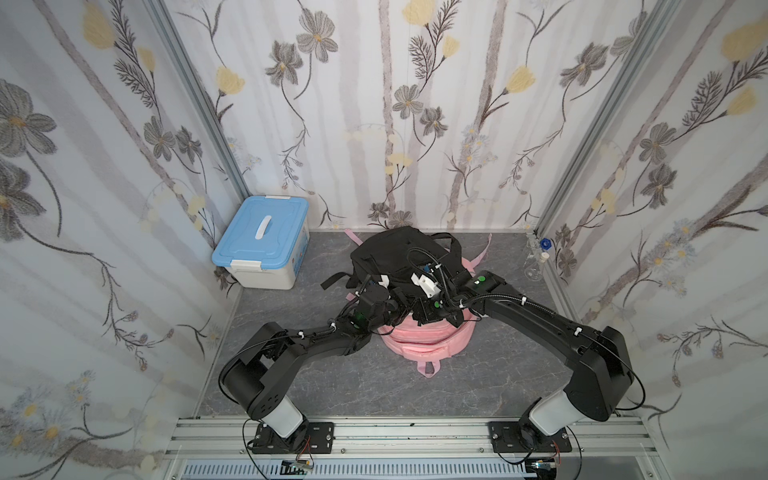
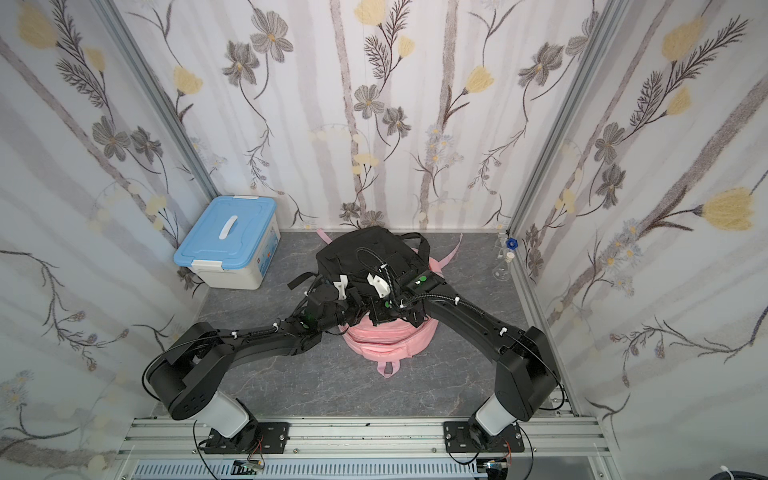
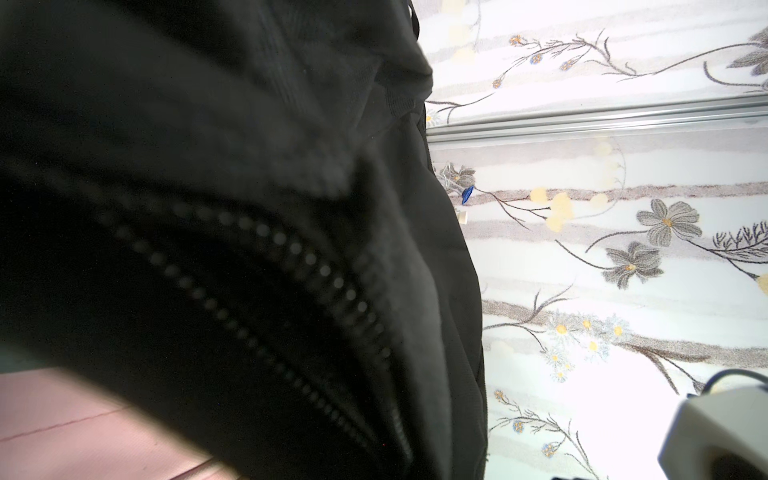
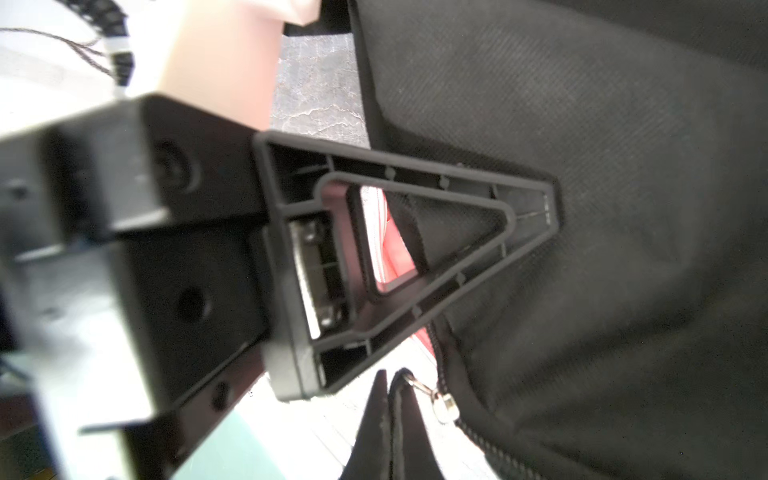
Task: Zip up the backpack
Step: Zip the zipper on the backpack.
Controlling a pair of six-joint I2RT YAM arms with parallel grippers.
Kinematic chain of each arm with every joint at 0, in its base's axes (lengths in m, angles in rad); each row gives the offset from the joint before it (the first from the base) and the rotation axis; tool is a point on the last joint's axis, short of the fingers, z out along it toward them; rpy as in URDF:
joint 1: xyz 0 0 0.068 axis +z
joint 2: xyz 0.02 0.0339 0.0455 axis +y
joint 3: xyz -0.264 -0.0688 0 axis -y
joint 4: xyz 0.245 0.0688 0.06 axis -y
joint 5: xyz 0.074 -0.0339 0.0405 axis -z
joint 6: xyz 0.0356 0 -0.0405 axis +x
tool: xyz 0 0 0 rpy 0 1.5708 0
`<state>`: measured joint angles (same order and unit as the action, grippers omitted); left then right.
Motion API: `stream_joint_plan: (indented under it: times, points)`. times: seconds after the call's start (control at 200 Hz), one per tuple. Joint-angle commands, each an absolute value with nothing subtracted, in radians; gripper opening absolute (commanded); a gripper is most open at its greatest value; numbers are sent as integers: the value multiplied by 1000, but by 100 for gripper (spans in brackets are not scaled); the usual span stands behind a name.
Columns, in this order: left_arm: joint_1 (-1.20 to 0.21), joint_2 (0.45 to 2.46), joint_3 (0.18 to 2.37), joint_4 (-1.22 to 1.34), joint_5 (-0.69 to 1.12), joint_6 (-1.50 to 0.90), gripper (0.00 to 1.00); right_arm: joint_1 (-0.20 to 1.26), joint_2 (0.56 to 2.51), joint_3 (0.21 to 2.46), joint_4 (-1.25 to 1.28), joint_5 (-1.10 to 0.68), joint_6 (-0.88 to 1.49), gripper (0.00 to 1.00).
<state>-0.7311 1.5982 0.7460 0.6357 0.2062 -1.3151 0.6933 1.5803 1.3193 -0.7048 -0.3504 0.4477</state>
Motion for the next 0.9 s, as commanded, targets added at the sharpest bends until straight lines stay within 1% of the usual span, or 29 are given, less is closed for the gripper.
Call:
stream_joint_plan:
  times: [0.0, 0.23, 0.43, 0.5, 0.55, 0.565, 0.595, 0.62, 0.644, 0.689, 0.764, 0.824, 0.894]
  points:
    - [-732, 1594, 760, 689, 207, -1305, 0, 703, 1592, 1313, -633, -379, 466, 0]
    - [-732, 1599, 757, 694, 204, -1309, 0, 733, 1647, 1312, -620, -365, 479, 0]
    - [-732, 1597, 757, 677, 199, -1303, 0, 732, 1626, 1313, -628, -357, 469, 0]
    - [-732, 1597, 757, 670, 198, -1300, 0, 727, 1613, 1328, -654, -360, 456, 18]
    - [-732, 1595, 758, 660, 196, -1296, 0, 723, 1605, 1333, -667, -358, 440, 20]
    - [-732, 1594, 756, 659, 195, -1293, 0, 721, 1573, 1331, -669, -358, 438, 21]
    - [-731, 1589, 756, 652, 192, -1288, 0, 713, 1556, 1330, -676, -360, 434, 24]
    - [-732, 1586, 756, 646, 192, -1283, 0, 706, 1544, 1331, -688, -365, 429, 29]
    - [-732, 1583, 755, 641, 190, -1279, 0, 697, 1533, 1331, -699, -369, 425, 37]
    - [-732, 1576, 756, 635, 186, -1273, 0, 674, 1509, 1326, -718, -370, 420, 45]
    - [-731, 1569, 758, 621, 179, -1260, 0, 619, 1457, 1289, -722, -406, 431, 53]
    - [-730, 1563, 764, 614, 176, -1244, 0, 563, 1412, 1242, -701, -471, 460, 59]
    - [-729, 1567, 774, 609, 173, -1232, 0, 511, 1363, 1201, -691, -497, 498, 64]
